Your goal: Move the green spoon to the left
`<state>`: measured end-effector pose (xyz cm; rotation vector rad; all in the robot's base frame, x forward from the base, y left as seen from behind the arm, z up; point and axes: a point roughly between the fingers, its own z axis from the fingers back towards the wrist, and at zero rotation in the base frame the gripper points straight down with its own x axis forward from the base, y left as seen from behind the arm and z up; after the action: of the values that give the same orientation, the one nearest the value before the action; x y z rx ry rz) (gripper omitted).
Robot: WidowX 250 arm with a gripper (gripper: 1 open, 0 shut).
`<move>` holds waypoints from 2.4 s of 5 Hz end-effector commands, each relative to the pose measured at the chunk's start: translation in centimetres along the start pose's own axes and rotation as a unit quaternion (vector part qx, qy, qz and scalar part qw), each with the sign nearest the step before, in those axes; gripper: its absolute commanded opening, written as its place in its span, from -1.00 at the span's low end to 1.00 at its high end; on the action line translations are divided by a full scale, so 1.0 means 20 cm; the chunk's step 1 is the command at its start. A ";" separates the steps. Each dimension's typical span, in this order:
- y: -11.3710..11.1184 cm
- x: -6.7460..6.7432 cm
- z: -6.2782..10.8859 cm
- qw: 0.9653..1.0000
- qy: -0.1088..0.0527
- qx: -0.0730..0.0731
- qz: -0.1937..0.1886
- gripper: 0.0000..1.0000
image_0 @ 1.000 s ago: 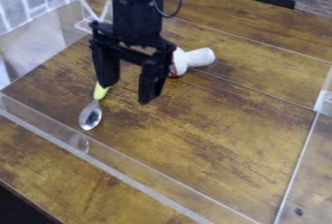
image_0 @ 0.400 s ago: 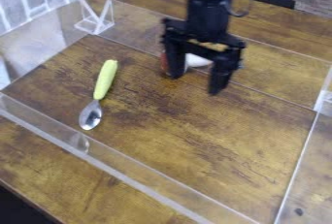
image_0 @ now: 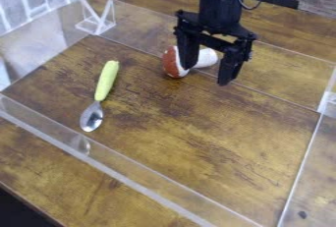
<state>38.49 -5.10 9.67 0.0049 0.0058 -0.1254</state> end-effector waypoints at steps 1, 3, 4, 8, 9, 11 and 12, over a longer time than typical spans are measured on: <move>0.07 0.06 0.10 0.999 -0.043 0.007 0.013 1.00; 0.10 0.11 0.10 0.998 -0.057 0.011 0.021 1.00; 0.12 0.12 0.12 0.997 -0.065 0.013 0.026 1.00; 0.12 0.13 0.14 0.997 -0.075 0.013 0.027 1.00; 0.11 0.13 0.14 0.997 -0.076 0.013 0.025 1.00; 0.09 0.13 0.13 0.997 -0.075 0.013 0.021 1.00; 0.08 0.13 0.12 0.997 -0.075 0.013 0.019 1.00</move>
<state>40.95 -3.30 10.12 0.0219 -0.0842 -0.0731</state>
